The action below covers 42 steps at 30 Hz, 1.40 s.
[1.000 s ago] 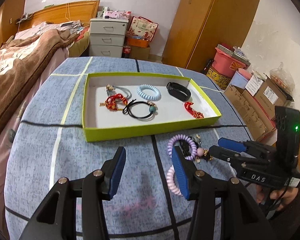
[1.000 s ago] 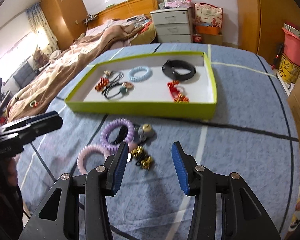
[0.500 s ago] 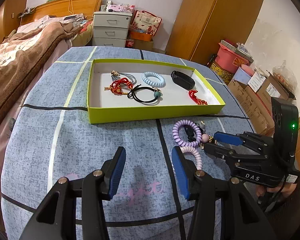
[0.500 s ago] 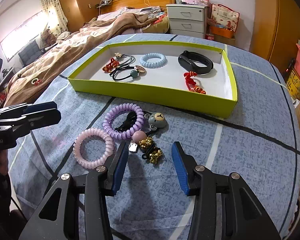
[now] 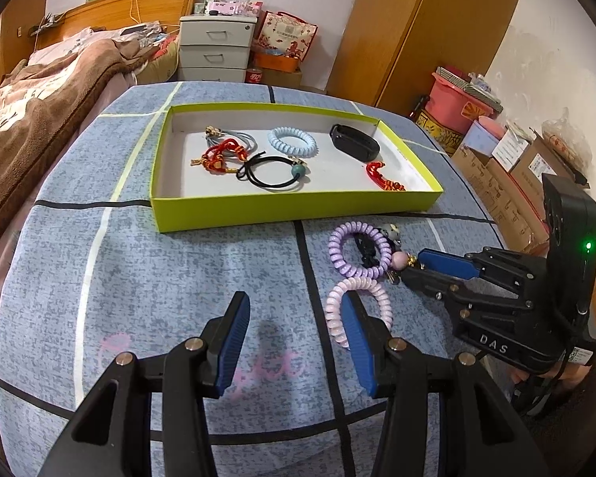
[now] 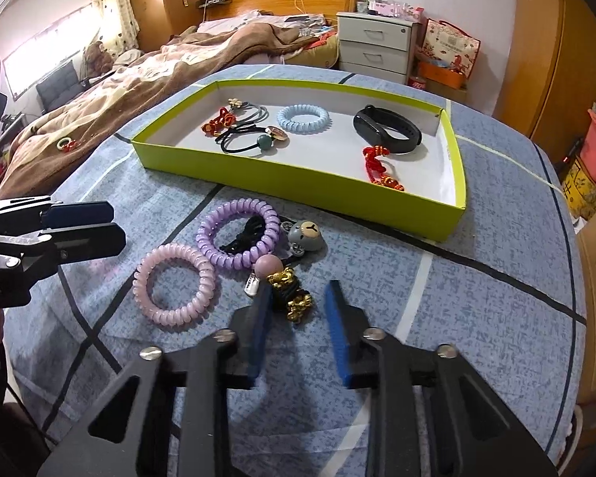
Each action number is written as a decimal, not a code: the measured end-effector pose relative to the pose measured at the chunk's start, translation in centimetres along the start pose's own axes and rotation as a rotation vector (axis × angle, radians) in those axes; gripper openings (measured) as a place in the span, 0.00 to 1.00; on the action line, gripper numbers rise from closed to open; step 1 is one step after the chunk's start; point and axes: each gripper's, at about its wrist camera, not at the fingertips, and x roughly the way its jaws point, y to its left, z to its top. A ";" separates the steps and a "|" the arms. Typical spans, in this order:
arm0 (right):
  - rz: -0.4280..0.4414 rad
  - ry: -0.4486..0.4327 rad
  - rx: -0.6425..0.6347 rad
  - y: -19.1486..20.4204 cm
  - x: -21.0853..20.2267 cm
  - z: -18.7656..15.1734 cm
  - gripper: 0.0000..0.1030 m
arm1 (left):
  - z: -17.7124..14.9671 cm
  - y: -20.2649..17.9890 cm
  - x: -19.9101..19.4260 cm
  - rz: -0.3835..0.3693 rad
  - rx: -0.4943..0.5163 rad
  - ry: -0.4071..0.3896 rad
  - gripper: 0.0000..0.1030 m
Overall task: Organize jewelry
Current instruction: 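Reach the left tool to the pink coil hair tie and grasp it, then grasp the gold bead charm with the right tool while the left lifts the pink coil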
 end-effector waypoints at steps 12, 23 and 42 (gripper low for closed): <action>-0.020 -0.058 0.094 -1.7 -2.1 -1.0 0.21 | -0.4 -1.0 1.2 0.000 0.020 0.036 0.48; -0.018 -0.091 0.151 -2.2 -3.9 -1.9 0.21 | -0.7 -2.2 2.6 0.020 0.081 0.048 0.48; -0.020 -0.104 0.167 -2.0 -4.6 -2.2 0.21 | -0.8 -2.9 2.4 0.045 0.132 0.039 0.11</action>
